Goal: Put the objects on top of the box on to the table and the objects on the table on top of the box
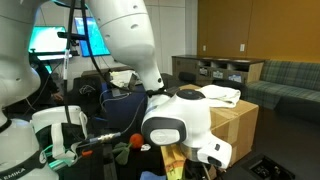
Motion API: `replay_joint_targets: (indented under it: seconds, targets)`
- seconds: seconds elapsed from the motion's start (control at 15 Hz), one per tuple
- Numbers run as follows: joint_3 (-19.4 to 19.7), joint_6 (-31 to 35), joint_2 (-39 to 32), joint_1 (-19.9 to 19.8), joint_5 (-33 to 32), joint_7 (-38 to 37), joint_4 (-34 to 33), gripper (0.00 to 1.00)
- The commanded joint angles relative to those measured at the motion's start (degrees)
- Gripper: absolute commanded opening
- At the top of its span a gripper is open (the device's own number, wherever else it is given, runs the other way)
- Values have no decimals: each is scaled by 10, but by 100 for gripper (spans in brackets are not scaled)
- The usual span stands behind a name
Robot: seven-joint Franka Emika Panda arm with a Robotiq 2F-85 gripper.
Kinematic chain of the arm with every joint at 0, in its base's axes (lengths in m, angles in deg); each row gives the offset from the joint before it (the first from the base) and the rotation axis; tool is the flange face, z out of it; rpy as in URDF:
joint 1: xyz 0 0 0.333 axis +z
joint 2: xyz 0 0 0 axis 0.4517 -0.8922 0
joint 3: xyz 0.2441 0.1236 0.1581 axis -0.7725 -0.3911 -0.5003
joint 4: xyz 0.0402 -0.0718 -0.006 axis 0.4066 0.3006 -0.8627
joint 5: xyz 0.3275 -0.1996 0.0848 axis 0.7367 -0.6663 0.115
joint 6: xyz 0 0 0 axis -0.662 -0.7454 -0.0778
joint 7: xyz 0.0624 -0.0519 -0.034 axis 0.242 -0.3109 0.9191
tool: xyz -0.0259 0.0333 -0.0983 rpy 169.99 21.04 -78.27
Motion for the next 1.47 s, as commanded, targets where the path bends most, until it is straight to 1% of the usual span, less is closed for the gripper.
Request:
replay_joint_targets:
  seconds: [0.0,0.13,0.27,0.4,0.6,0.8,1.07,1.4]
  targets:
    - [-67,-1,-28,-75,-15,79,-37,100]
    - [-101,-12,-42,-116,-24,131,-52,100]
    - [-119,-15,-60,-144,-39,172,-65,100]
    - [-127,-14,-80,-164,-61,204,-79,100]
    - [-133,-3,-108,-182,-94,237,-95,100]
    - [-136,13,-133,-186,-114,255,-110,100]
    - [-138,41,-162,-181,-134,261,-129,100]
    - [-130,40,-183,-173,-154,256,-145,100]
